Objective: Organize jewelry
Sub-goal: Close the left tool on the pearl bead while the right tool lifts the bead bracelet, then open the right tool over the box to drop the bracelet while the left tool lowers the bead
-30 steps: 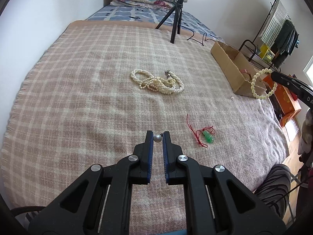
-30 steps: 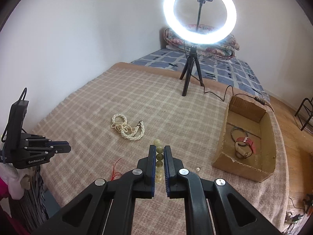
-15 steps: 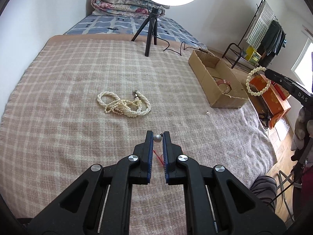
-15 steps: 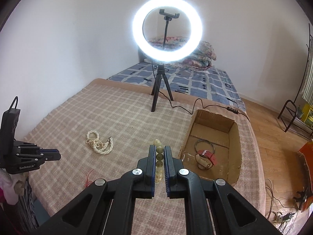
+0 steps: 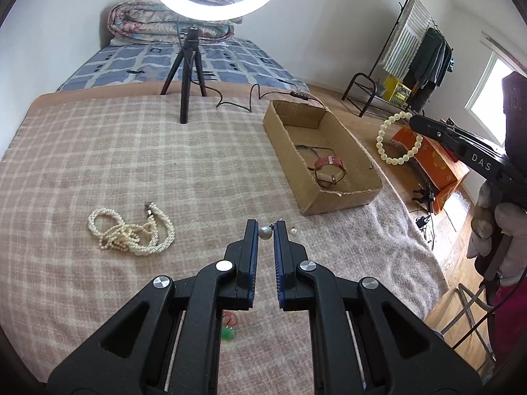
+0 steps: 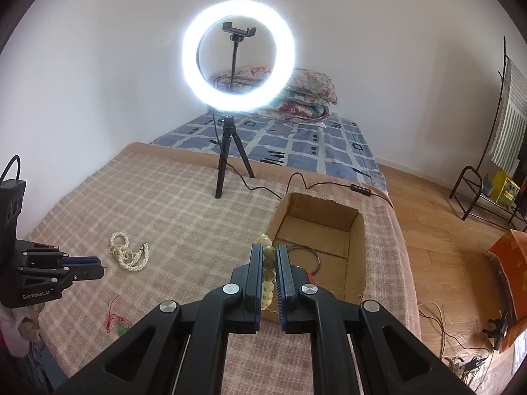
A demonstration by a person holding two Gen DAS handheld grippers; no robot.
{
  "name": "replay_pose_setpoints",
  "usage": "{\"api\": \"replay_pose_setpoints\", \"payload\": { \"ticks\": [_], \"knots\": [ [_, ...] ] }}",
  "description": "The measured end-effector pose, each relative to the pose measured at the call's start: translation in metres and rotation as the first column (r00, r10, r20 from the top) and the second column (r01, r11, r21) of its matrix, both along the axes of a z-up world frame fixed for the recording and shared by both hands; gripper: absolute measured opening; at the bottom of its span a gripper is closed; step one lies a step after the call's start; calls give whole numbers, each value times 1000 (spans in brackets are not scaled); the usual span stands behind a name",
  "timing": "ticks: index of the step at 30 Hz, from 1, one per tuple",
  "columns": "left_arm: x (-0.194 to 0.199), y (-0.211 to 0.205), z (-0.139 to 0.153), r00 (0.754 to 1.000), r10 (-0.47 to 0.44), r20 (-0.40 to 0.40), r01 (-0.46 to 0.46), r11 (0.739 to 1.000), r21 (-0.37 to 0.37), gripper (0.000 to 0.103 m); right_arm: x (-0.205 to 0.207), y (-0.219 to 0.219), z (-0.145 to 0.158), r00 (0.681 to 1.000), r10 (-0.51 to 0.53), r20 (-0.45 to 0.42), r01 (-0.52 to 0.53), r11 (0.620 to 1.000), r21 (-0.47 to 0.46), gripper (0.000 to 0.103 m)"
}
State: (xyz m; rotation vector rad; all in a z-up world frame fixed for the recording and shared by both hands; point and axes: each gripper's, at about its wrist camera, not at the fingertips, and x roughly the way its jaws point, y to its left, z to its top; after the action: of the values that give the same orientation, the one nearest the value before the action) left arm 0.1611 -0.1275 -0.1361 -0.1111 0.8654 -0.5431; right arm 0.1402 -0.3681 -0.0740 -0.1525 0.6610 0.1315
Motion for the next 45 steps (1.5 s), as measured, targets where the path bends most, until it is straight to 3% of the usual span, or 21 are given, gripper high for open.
{"api": "replay_pose_setpoints", "payload": {
  "ticks": [8, 22, 37, 45],
  "knots": [
    [28, -54, 2, 999, -51, 14, 52, 999, -15, 7, 34, -33, -2, 999, -40, 4, 40, 999, 8, 5],
    [70, -133, -9, 994, -103, 30, 103, 995, 7, 7, 90, -73, -32, 995, -85, -42, 86, 996, 22, 5],
    [99, -173, -37, 994, -109, 0, 109, 994, 25, 7, 152, -84, -70, 990, -95, -107, 95, 995, -3, 5],
    [100, -177, -38, 994, -109, 1, 109, 994, 21, 7, 161, -81, -80, 988, -91, -128, 93, 996, 7, 7]
  ]
}}
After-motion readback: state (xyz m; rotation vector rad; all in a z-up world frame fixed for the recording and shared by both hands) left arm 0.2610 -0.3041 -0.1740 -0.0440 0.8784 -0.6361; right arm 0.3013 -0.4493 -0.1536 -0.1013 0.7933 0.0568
